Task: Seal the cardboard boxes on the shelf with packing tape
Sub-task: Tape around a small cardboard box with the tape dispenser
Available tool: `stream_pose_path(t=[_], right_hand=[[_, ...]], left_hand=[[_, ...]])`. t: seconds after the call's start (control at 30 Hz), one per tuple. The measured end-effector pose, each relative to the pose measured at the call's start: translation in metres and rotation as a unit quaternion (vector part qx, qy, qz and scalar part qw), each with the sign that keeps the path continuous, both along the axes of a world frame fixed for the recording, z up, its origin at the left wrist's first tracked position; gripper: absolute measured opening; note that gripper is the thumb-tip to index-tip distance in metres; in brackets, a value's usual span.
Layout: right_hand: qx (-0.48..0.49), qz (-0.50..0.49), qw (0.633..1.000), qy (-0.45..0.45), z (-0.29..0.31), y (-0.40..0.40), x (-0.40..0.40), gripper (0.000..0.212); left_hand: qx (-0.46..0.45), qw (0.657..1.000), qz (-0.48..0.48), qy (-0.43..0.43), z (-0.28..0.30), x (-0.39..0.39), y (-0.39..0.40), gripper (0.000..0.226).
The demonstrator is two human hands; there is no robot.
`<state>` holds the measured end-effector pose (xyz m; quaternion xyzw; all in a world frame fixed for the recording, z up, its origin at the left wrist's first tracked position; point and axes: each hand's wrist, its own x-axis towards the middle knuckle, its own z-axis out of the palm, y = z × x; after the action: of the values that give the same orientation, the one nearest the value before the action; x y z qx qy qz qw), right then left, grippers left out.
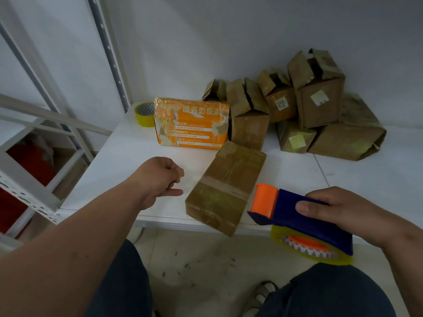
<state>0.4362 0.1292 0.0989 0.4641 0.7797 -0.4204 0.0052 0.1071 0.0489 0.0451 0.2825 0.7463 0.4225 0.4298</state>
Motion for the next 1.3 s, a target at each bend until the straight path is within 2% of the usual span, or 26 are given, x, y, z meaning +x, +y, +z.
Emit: stream_pose_path(t=[0.13, 0.27, 0.4, 0.57, 0.67, 0.73, 0.83, 0.93, 0.97, 1.0, 1.07, 1.13, 1.17, 1.23, 1.27, 1.3], right_hand=[[-0.002, -0.007, 1.0, -0.03, -0.009, 0.001, -0.005, 0.09], [-0.01, -0.01, 0.999, -0.051, -0.019, 0.001, -0.007, 0.097], [-0.012, -0.024, 0.997, -0.071, -0.028, 0.003, -0.01, 0.061], [-0.008, -0.025, 0.994, -0.104, -0.041, 0.007, -0.014, 0.044], [-0.018, -0.033, 0.994, -0.101, -0.05, 0.008, -0.017, 0.047], [-0.02, -0.039, 0.994, -0.097, -0.053, 0.009, -0.019, 0.046], [-0.022, -0.044, 0.994, -0.099, -0.053, 0.012, -0.02, 0.042], [-0.019, -0.039, 0.993, -0.109, -0.05, 0.014, -0.022, 0.04], [-0.015, -0.037, 0.993, -0.111, -0.049, 0.015, -0.023, 0.04], [-0.011, -0.035, 0.993, -0.114, -0.049, 0.016, -0.024, 0.04], [-0.003, -0.027, 0.992, -0.124, -0.048, 0.016, -0.028, 0.04], [0.007, -0.015, 0.991, -0.135, -0.047, 0.017, -0.034, 0.041], [0.013, -0.009, 0.99, -0.14, -0.047, 0.017, -0.037, 0.043], [0.033, 0.003, 0.987, -0.154, -0.046, 0.02, -0.044, 0.046], [0.042, 0.008, 0.986, -0.162, -0.044, 0.021, -0.047, 0.048], [0.047, 0.011, 0.984, -0.169, -0.042, 0.023, -0.049, 0.048]], left_hand=[[-0.02, 1.0, -0.005, 0.008, -0.016, 0.0, 0.002, 0.009], [-0.029, 1.0, -0.01, 0.007, -0.027, 0.001, 0.005, 0.009], [-0.042, 0.999, -0.005, 0.006, -0.034, 0.003, 0.008, 0.009], [-0.066, 0.998, 0.002, 0.009, -0.047, 0.006, 0.006, 0.011], [-0.078, 0.995, -0.012, 0.054, -0.05, 0.013, 0.005, 0.019], [-0.085, 0.988, -0.033, 0.127, -0.05, 0.017, 0.006, 0.023], [-0.116, 0.956, -0.094, 0.251, -0.046, 0.021, 0.01, 0.027], [-0.156, 0.935, -0.141, 0.284, -0.046, 0.015, 0.013, 0.065], [-0.154, 0.927, -0.149, 0.308, -0.047, 0.012, 0.013, 0.071], [-0.131, 0.921, -0.148, 0.336, -0.048, 0.012, 0.012, 0.07], [-0.013, 0.919, -0.138, 0.369, -0.05, 0.019, 0.009, 0.058], [0.1, 0.905, -0.194, 0.366, -0.051, 0.032, 0.006, 0.051], [0.097, 0.883, -0.26, 0.378, -0.052, 0.04, 0.005, 0.059], [0.008, 0.801, -0.386, 0.457, -0.056, 0.049, -0.001, 0.081], [-0.026, 0.77, -0.408, 0.49, -0.057, 0.049, -0.003, 0.09], [-0.042, 0.758, -0.411, 0.505, -0.058, 0.047, -0.003, 0.097]])
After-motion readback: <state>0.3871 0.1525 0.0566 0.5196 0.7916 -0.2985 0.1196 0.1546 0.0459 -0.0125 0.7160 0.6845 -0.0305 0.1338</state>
